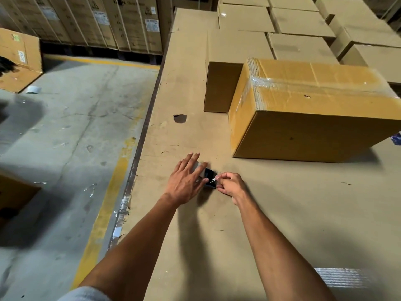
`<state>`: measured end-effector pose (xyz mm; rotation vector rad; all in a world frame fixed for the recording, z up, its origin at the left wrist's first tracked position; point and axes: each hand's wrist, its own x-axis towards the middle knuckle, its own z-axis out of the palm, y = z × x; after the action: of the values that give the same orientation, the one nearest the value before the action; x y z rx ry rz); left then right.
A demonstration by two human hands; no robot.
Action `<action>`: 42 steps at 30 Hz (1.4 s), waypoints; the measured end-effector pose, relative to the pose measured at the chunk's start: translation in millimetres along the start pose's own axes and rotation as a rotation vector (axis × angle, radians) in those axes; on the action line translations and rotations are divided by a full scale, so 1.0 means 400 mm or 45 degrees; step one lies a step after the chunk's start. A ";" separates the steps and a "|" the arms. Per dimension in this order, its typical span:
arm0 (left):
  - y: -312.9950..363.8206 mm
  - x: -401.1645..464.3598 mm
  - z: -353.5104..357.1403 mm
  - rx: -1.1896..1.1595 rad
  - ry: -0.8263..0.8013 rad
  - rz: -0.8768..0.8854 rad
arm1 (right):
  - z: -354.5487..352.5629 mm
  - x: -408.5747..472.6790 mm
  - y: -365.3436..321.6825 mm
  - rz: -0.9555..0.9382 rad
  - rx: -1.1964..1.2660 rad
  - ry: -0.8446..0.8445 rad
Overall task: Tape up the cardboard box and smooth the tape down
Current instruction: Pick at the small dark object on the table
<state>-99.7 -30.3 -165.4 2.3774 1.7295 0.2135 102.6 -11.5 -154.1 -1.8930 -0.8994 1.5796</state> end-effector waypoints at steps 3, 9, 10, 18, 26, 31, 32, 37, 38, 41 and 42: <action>0.006 0.005 0.018 -0.060 0.029 -0.052 | 0.005 0.015 0.010 0.019 -0.088 0.088; 0.020 0.007 0.031 -0.110 0.079 -0.120 | 0.022 0.091 0.048 0.001 -0.283 0.289; 0.020 0.009 0.030 -0.109 0.074 -0.122 | 0.027 0.050 0.014 0.002 -0.320 0.312; 0.011 0.008 0.039 -0.309 0.109 -0.172 | 0.033 0.056 0.007 -0.013 -0.427 0.375; -0.010 0.004 0.053 -0.666 0.225 -0.218 | 0.027 0.023 -0.009 0.024 0.041 0.316; 0.005 0.016 0.039 -0.308 0.173 -0.258 | 0.024 0.009 -0.006 -0.021 0.141 0.267; 0.017 0.020 0.034 -0.149 0.166 -0.222 | 0.024 0.014 -0.001 -0.037 0.130 0.257; 0.051 0.036 0.033 0.012 0.125 -0.099 | 0.019 0.005 -0.009 -0.067 0.104 0.239; 0.049 0.038 0.031 -0.006 0.128 -0.124 | 0.020 0.012 -0.007 -0.069 0.102 0.239; 0.044 0.044 0.025 -0.047 0.123 -0.161 | 0.023 0.028 -0.005 -0.069 0.075 0.271; 0.043 0.046 0.025 -0.053 0.125 -0.164 | 0.026 0.032 -0.005 -0.063 0.080 0.282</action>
<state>-76.0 -18.6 -170.9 2.2513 1.8942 0.3486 93.4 -0.6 -162.9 -1.9401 -0.7854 1.3227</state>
